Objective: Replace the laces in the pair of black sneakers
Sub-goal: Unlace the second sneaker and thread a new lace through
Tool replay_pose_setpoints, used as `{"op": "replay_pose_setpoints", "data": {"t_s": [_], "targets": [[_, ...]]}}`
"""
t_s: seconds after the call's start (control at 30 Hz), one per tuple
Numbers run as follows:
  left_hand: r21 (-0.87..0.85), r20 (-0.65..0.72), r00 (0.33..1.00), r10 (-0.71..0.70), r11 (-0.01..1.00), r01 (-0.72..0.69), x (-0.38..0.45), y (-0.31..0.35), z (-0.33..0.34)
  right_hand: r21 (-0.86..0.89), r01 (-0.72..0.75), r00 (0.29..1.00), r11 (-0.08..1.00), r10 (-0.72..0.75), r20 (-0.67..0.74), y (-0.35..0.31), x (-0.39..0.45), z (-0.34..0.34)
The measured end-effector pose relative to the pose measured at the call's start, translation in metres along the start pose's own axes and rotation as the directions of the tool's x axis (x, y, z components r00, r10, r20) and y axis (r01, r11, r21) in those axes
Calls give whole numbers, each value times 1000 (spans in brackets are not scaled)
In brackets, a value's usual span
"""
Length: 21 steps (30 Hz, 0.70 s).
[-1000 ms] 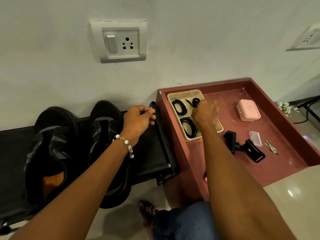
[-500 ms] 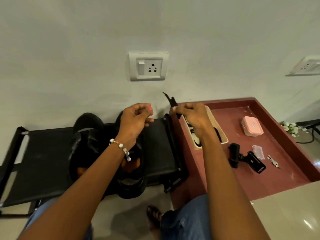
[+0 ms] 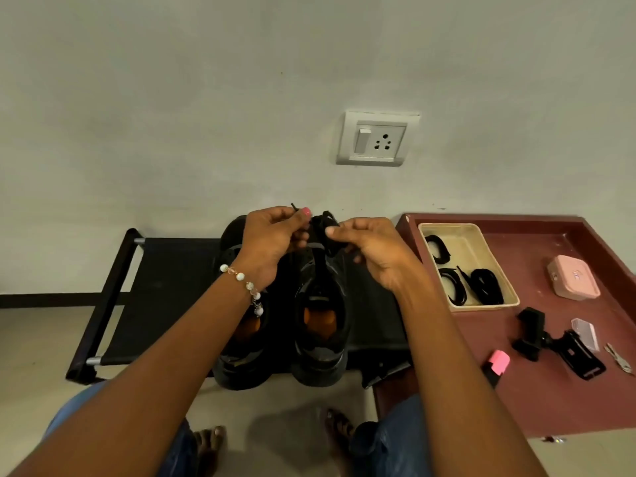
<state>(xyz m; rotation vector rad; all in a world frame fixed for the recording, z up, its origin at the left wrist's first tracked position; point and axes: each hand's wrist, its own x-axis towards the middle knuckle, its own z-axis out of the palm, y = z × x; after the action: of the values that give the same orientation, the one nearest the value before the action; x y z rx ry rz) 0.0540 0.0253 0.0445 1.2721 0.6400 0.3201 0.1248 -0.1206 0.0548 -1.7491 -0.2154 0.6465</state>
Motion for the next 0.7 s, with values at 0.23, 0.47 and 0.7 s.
{"op": "replay_pose_setpoints", "data": {"t_s": [0.23, 0.47, 0.7], "targets": [[-13, -60, 998, -21, 1000, 20, 22, 3, -20, -343, -227, 917, 911, 81, -392, 17, 37, -27], [-38, 13, 1000, 14, 999, -14, 21, 9, -22, -873, -130, 945, 471, -208, -253, 14, 35, -30], [-38, 116, 992, 54, 998, -50, 15, 4, -14, 162, 223, 958, 961, -247, 144, -6, 21, 17]]}}
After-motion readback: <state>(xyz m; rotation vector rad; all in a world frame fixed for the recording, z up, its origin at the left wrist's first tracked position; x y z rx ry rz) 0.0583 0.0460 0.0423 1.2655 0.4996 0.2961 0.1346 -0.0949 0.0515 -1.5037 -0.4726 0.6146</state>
